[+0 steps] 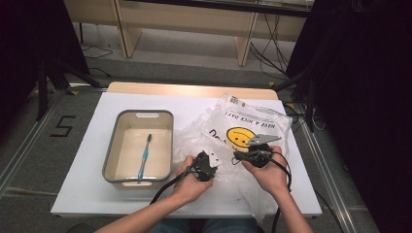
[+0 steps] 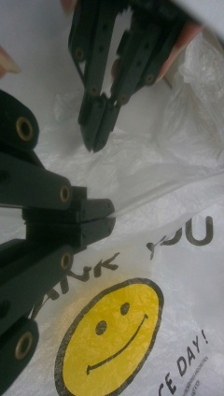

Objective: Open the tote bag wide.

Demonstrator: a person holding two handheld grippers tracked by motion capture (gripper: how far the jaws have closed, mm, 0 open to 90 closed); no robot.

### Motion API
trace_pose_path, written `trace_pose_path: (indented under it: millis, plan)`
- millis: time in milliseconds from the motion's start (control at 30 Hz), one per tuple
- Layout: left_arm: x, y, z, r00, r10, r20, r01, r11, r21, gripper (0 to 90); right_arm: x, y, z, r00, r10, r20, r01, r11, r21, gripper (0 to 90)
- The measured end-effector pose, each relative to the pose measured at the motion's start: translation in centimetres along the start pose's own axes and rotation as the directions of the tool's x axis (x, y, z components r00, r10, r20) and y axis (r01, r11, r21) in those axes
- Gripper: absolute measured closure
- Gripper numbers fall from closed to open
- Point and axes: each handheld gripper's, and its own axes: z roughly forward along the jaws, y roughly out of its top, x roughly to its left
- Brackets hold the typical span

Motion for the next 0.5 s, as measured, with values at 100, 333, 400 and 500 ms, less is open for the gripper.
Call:
trace_pose_path:
  millis: [100,333,400,500]
  plan:
    - [0.2,0.0,1.0,0.9999,-0.013,-0.009,0.013,0.9998,0.014,89.0,0.0,0.2,-0.3,1.0000,0.000,0.006,0.001,1.000,-0.014,90.0]
    - [0.5,0.0,1.4,0.9998,-0.019,-0.007,0.019,0.9998,0.005,89.2,0.1,0.9,-1.2,0.9995,0.010,0.029,-0.008,0.998,-0.068,90.0]
    - [0.5,0.0,1.4,0.9998,-0.020,-0.006,0.020,0.9998,0.005,89.2,0.1,1.2,-1.5,0.9991,0.008,0.042,-0.005,0.996,-0.091,90.0]
    - [0.3,0.0,1.4,0.9998,-0.012,-0.015,0.012,0.9999,0.000,89.2,0.0,1.8,-2.2,0.9972,0.018,0.072,-0.009,0.991,-0.130,90.0]
